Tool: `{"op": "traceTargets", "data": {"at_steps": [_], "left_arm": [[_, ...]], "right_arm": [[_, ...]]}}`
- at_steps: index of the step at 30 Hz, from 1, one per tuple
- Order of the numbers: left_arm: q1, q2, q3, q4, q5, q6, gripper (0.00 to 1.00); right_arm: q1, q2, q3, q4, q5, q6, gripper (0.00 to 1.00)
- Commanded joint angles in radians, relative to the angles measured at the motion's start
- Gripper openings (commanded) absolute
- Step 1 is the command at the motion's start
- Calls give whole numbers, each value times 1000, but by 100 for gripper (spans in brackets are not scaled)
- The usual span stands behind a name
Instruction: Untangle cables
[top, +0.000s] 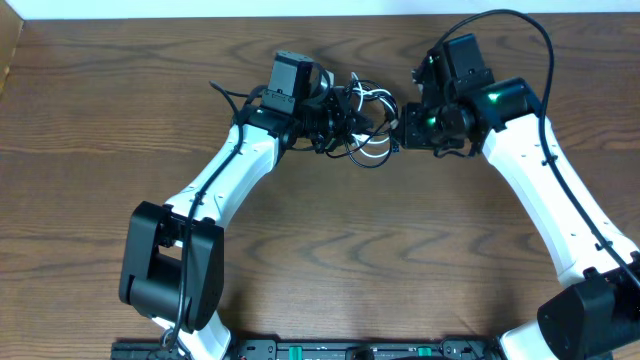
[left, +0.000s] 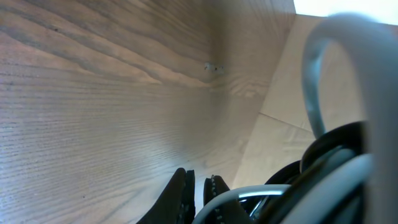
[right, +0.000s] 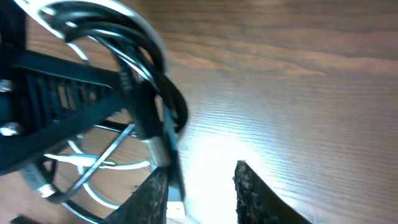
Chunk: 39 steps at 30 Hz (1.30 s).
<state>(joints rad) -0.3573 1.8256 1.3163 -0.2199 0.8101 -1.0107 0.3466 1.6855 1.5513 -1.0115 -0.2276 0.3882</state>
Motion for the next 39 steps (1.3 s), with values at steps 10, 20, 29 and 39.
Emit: {"op": "traceTargets", "data": {"at_steps": [10, 20, 29, 39], "left_arm": [[-3, 4, 8, 20, 21, -42, 7], [-2, 4, 8, 20, 35, -23, 8], [-2, 4, 8, -26, 35, 255, 8], [-19, 4, 8, -34, 125, 342, 8]], "right_arm": [[48, -3, 3, 6, -17, 8, 39], [42, 21, 4, 54, -11, 7, 9], [28, 7, 65, 80, -82, -30, 1], [28, 10, 71, 169, -97, -14, 1]]}}
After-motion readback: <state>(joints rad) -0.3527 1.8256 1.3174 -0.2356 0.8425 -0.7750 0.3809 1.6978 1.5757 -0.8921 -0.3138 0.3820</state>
